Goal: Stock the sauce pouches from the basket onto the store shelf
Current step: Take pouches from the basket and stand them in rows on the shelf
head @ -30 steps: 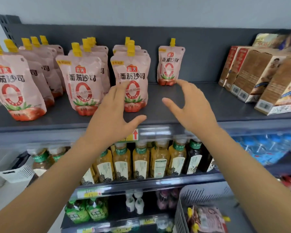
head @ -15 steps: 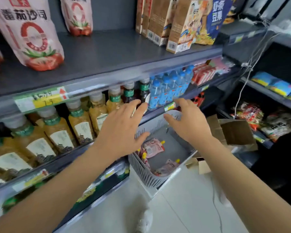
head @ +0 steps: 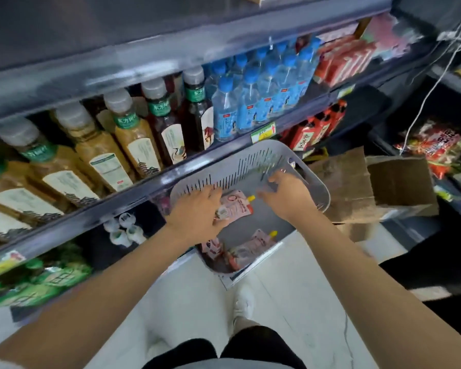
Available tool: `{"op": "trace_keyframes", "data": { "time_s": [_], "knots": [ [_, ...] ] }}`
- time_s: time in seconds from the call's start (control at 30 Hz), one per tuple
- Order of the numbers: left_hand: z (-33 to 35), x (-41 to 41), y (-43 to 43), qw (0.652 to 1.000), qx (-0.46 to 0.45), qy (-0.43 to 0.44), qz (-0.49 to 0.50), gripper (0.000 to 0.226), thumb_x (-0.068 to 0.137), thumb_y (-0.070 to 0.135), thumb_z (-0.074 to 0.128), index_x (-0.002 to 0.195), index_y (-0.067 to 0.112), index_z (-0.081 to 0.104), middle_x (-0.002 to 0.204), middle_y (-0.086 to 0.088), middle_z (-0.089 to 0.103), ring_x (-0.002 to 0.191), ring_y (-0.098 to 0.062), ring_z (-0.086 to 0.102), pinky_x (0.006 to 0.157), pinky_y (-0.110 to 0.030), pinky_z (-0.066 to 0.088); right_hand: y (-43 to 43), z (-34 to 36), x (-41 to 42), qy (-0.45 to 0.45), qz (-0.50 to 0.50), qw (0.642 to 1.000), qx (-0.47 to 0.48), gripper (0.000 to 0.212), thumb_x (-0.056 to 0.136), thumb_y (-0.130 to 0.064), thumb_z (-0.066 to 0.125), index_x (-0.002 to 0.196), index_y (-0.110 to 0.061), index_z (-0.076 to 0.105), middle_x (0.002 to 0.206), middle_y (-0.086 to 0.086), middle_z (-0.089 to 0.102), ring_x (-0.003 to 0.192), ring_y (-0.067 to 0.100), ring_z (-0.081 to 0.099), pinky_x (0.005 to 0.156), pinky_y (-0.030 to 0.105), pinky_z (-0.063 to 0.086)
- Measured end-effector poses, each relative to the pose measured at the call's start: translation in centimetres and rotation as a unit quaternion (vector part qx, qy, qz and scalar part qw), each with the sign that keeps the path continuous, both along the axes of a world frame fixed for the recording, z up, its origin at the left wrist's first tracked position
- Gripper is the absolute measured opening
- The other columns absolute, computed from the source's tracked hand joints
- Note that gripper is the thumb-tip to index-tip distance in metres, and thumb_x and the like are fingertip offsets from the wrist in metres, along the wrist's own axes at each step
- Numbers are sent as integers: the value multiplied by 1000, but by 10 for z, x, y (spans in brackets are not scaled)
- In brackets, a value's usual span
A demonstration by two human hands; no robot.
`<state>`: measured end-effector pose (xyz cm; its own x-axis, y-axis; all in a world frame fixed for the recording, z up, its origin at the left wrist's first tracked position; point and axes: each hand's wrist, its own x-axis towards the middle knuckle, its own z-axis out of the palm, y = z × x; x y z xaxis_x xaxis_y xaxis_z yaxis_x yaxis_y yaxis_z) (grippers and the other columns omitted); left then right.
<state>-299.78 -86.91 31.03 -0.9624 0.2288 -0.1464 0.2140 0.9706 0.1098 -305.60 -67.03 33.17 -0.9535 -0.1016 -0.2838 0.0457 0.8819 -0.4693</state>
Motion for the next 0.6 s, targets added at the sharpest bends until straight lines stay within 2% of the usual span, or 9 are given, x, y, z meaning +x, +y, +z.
{"op": "trace_keyframes", "data": {
  "time_s": [0.13, 0.2, 0.27, 0.33, 0.37, 0.43, 0.47, 0.53, 0.6],
  "knots": [
    [-32, -19, 18, 997, -18, -60, 41, 66, 83, 44, 60, 137, 17, 34, 132, -5, 46, 114, -25, 54, 82, -39, 48, 6, -48, -44, -62, 56, 996, 27, 64, 89, -39, 61, 137, -2, 39, 108, 17, 63, 95, 32, 61, 64, 30, 38],
    [-45, -23, 25, 994, -18, -86, 63, 68, 81, 38, 61, 139, 16, 31, 133, -7, 44, 115, -28, 52, 84, -41, 48, 10, -71, -59, -105, 58, 992, 44, 65, 89, -40, 61, 137, -2, 40, 114, 17, 62, 100, 33, 60, 65, 31, 38],
    [-57, -23, 31, 990, -23, -108, 84, 70, 78, 33, 62, 138, 14, 31, 132, -9, 44, 114, -32, 51, 83, -42, 47, 12, -94, -68, -157, 79, 982, 74, 51, 89, -37, 61, 125, -1, 52, 117, 16, 61, 106, 34, 58, 71, 33, 43],
    [-67, -22, 35, 986, -37, -127, 99, 68, 76, 33, 64, 134, 12, 35, 129, -11, 45, 115, -34, 49, 82, -42, 48, 10, -115, -73, -207, 119, 965, 108, 36, 89, -34, 59, 102, -1, 61, 103, 16, 62, 103, 33, 58, 71, 31, 44],
    [-72, -23, 37, 984, -42, -135, 105, 67, 75, 33, 64, 132, 11, 36, 129, -11, 45, 117, -34, 48, 82, -41, 48, 9, -124, -75, -228, 127, 958, 116, 34, 87, -34, 61, 96, -2, 61, 98, 15, 61, 102, 32, 58, 70, 29, 43],
    [-80, -21, 38, 981, -38, -147, 117, 68, 76, 33, 64, 135, 12, 35, 131, -11, 44, 118, -33, 48, 86, -40, 47, 7, -141, -77, -280, 123, 944, 124, 41, 83, -34, 67, 109, -3, 60, 105, 14, 60, 101, 32, 59, 74, 29, 45],
    [-84, -20, 39, 980, -32, -150, 124, 69, 77, 32, 63, 136, 12, 34, 132, -11, 44, 118, -32, 48, 88, -40, 46, 6, -149, -77, -301, 128, 935, 135, 40, 83, -33, 68, 109, -4, 60, 103, 12, 60, 92, 29, 60, 73, 28, 46],
    [-88, -18, 37, 980, -14, -147, 135, 66, 78, 31, 63, 136, 14, 36, 134, -10, 43, 119, -30, 48, 90, -40, 46, 8, -163, -72, -342, 161, 908, 180, 23, 83, -27, 67, 91, -5, 64, 94, 10, 63, 72, 19, 56, 67, 25, 44],
    [-89, -16, 36, 980, 4, -141, 143, 64, 77, 31, 64, 134, 14, 38, 134, -10, 43, 118, -29, 49, 91, -39, 46, 7, -178, -66, -363, 200, 880, 233, 20, 86, -27, 64, 86, -7, 67, 98, 9, 66, 73, 17, 57, 73, 27, 45]
  ]
}}
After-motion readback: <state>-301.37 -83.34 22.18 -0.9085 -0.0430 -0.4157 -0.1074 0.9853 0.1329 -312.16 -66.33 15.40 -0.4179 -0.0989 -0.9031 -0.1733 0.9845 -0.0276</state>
